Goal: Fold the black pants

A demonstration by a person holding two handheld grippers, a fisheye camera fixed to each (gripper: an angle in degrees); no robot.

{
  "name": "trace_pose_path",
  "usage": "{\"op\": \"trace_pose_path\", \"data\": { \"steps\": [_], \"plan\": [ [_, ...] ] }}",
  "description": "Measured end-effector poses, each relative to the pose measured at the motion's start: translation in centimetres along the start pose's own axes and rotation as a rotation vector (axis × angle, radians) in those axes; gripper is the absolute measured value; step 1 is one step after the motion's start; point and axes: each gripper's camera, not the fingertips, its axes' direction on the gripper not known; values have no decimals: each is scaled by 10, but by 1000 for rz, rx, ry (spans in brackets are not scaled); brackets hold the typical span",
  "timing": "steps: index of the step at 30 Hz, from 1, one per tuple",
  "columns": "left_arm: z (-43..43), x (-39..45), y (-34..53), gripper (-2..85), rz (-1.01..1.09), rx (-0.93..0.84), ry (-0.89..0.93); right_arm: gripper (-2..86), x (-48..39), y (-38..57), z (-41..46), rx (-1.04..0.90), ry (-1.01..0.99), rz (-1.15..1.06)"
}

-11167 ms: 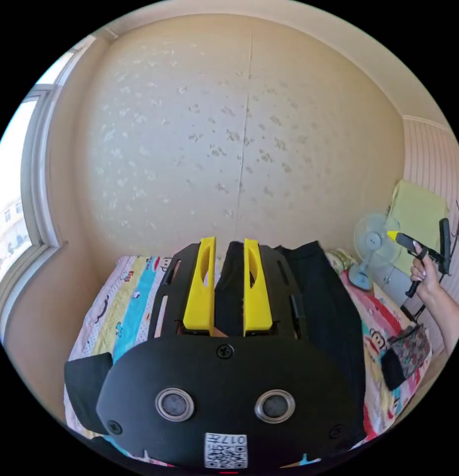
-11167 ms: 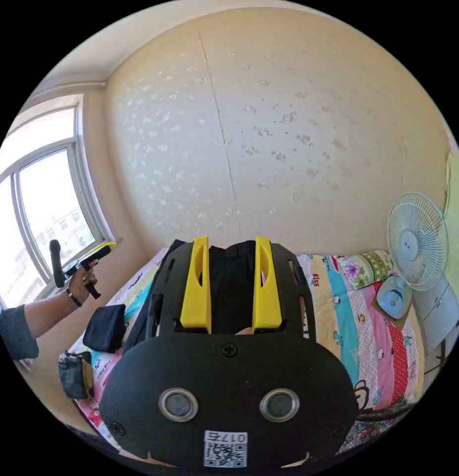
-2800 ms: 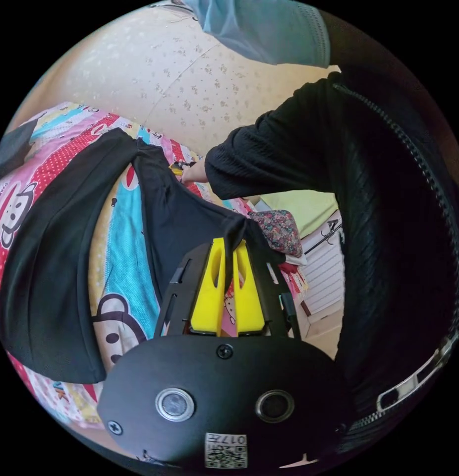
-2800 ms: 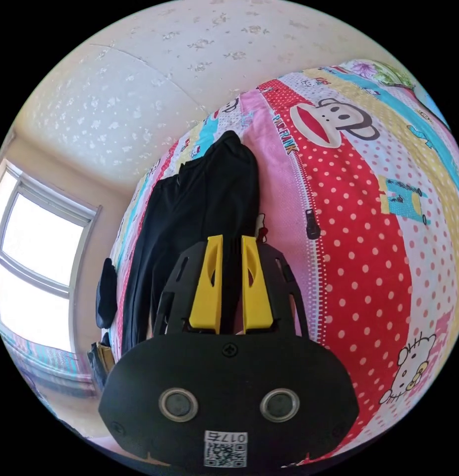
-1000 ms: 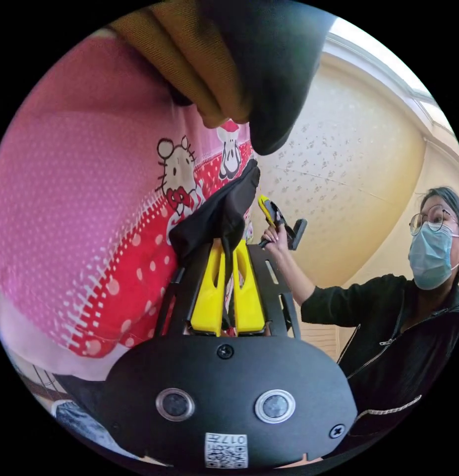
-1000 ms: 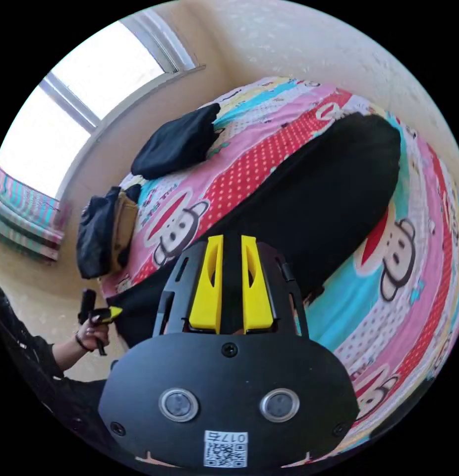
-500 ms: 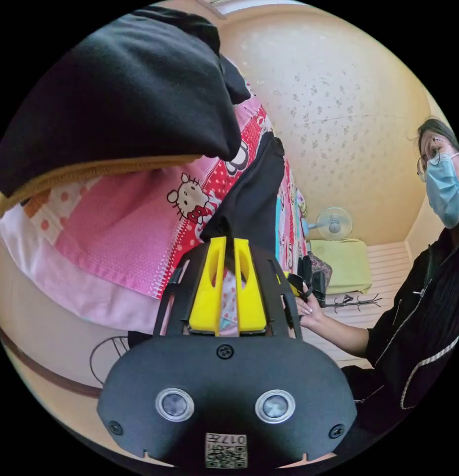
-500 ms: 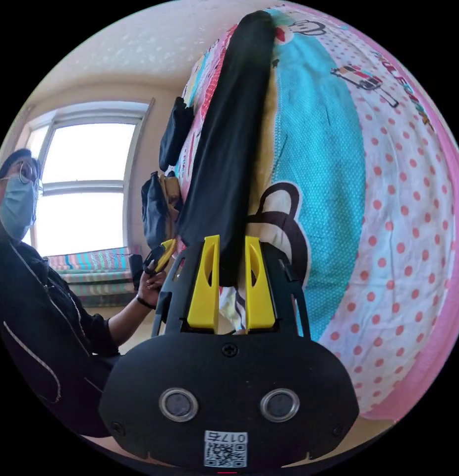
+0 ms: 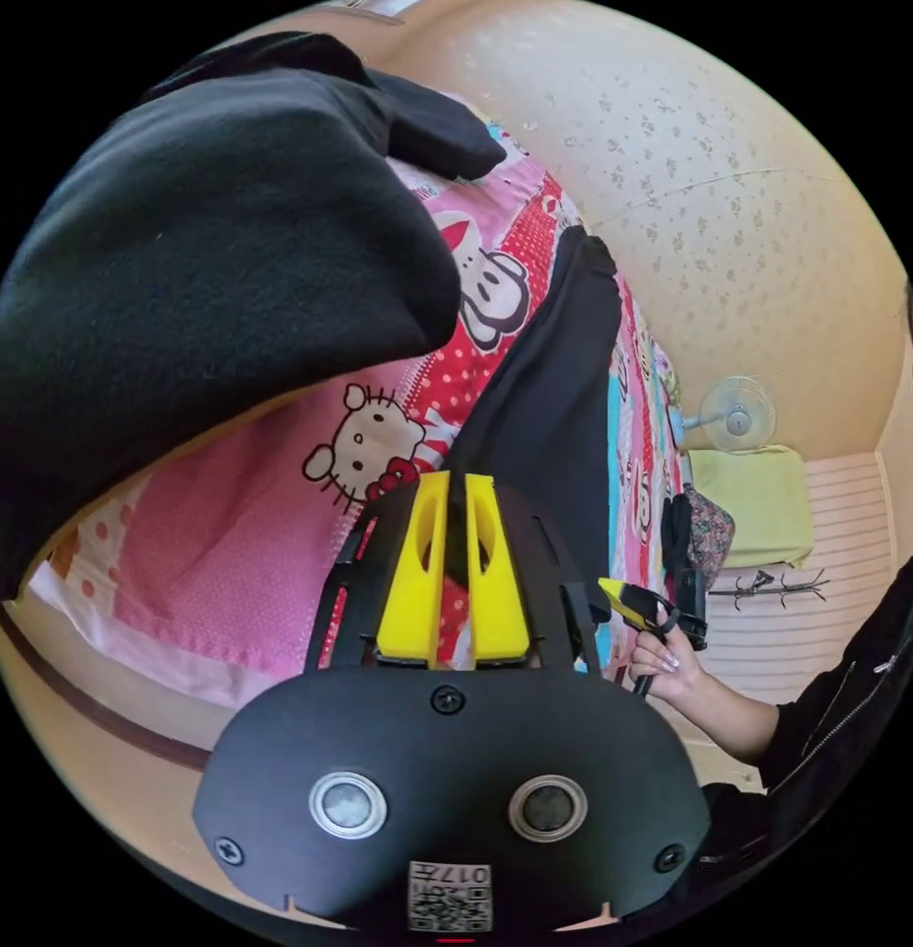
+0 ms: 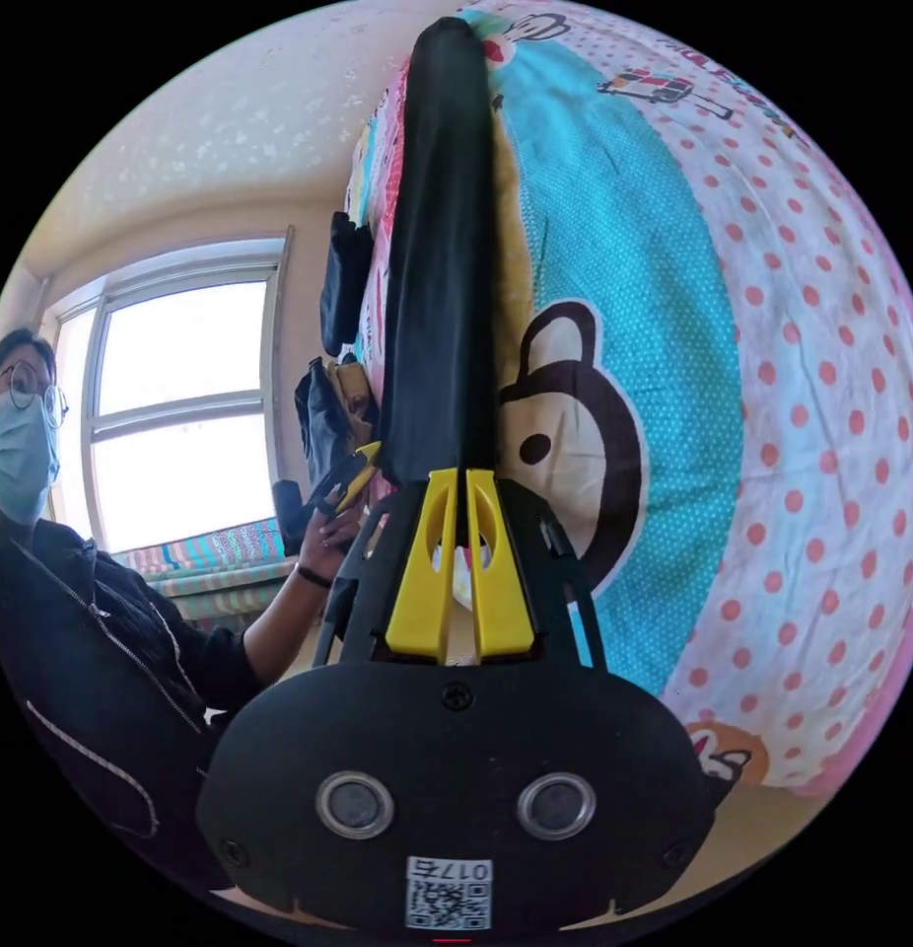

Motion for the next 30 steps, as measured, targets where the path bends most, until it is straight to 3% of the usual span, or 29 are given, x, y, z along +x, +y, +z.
{"op": "trace_pose_path", "data": {
  "steps": [5,12,15,20,30],
  "plan": [
    [-36,40,7,30,115,18,-62,18,-19,15,-15,9,43,-49],
    [6,20,21,31,111,-42,-169,29,20,30,4,-58,82,-27],
    [7,5,26,34,40,-12,-99,53,30,38,-5,-24,10,-35],
    [7,9,20,38,105,-34,-136,118,54,62,-13,-42,-104,-15],
    [2,-14,10,39,94,-39,-109,130,74,74,16,-6,-226,26]
  ]
}}
